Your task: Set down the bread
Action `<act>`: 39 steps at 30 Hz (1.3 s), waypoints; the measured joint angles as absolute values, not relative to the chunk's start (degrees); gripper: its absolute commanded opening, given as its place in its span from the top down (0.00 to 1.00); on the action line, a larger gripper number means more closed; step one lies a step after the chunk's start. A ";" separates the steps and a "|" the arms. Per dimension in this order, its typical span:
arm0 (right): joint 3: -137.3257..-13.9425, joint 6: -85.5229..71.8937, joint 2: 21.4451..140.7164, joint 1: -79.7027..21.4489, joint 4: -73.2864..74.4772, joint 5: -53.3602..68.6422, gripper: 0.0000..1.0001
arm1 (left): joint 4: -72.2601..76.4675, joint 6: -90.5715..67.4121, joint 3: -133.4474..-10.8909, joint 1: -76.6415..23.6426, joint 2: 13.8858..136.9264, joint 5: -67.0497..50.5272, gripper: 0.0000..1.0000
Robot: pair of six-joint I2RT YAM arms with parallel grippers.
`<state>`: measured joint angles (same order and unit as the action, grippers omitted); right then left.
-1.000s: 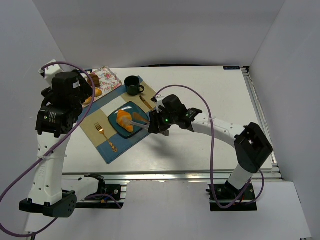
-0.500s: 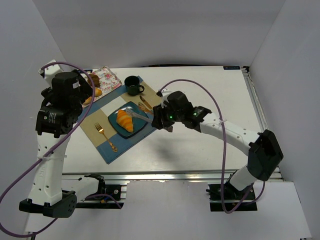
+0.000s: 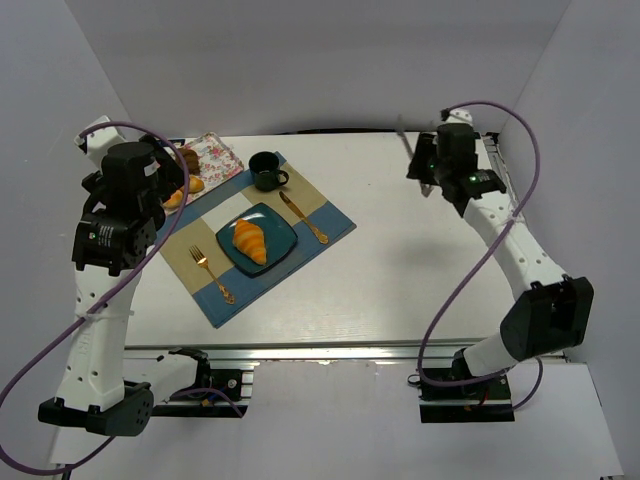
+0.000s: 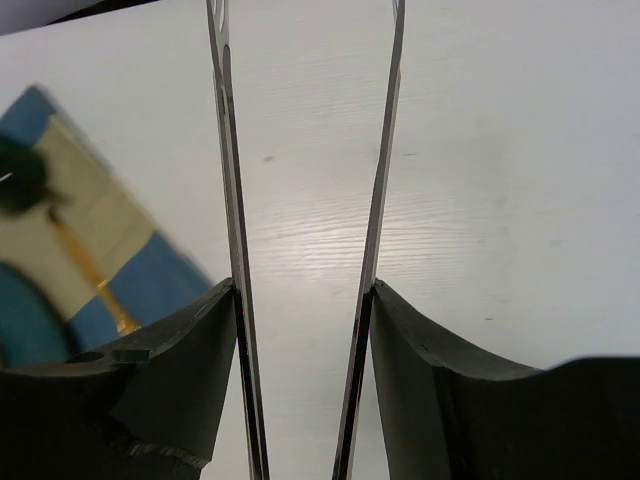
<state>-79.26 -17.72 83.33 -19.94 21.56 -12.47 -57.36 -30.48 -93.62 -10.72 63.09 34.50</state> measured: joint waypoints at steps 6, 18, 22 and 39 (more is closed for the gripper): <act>-82.89 -17.32 93.23 -9.26 21.19 -14.68 0.41 | -56.31 -30.48 -92.84 -10.72 62.96 34.50 0.03; -104.75 -15.81 122.89 -1.78 23.03 -14.92 0.40 | -55.46 -31.66 -91.09 -10.72 62.81 35.86 0.04; -111.46 -15.31 130.43 -1.06 24.05 -15.09 0.39 | -55.79 -32.47 -90.37 -10.72 62.85 36.86 0.04; -109.56 -15.05 135.09 -0.82 25.08 -15.35 0.14 | -58.19 -33.69 -90.35 -10.72 63.70 38.63 0.04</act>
<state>-109.56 -15.05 135.09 -0.82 25.08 -15.35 -58.19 -33.69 -90.35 -10.72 63.70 38.63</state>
